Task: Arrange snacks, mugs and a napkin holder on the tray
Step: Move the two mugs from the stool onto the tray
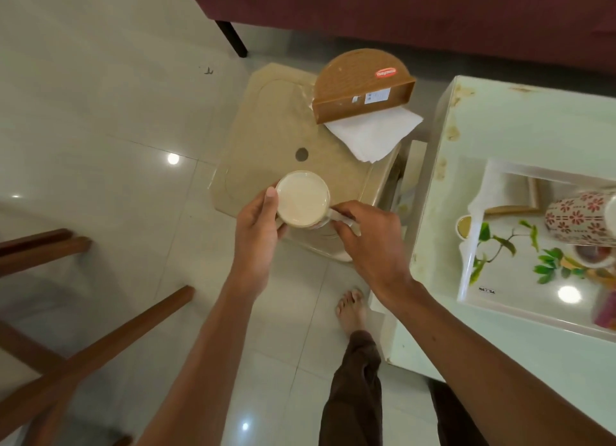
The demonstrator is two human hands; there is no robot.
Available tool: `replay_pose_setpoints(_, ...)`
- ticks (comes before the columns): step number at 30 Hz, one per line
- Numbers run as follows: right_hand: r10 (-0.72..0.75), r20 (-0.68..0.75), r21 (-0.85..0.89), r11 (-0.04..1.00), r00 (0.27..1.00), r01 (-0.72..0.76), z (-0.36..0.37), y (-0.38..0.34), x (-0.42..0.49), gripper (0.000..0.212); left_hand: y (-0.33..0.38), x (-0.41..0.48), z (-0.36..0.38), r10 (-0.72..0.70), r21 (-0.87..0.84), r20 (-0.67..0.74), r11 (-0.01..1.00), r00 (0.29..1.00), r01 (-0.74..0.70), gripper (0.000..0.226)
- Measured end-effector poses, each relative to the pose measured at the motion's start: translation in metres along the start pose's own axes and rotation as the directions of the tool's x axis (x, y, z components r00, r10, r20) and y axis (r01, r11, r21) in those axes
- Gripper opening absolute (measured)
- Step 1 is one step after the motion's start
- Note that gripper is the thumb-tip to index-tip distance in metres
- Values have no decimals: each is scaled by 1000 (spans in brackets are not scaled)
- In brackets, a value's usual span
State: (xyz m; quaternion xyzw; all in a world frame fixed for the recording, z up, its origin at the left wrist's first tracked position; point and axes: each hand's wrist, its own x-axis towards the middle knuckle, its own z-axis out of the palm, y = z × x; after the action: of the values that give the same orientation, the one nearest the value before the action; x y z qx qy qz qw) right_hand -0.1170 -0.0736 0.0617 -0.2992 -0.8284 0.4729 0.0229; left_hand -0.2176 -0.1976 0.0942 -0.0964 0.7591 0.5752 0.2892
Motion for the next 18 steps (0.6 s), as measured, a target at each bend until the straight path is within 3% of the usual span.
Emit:
replay_pose_setpoints(6, -21, -88, 25, 999, 996, 23, -13, 3, -10, 22, 8, -11, 11, -44, -48, 17, 998, 999, 45, 27)
replay_pose_setpoints(11, -30, -240, 69, 996, 970, 48, -58, 17, -39, 20, 16, -43, 46, 52, 10, 139, 998, 989, -54, 24)
replay_pose_setpoints(18, 64, -360, -12, 997, 931, -73, -142, 66, -92, 22, 3, -97, 137, 116, 47, 289, 990, 950, -135, 22)
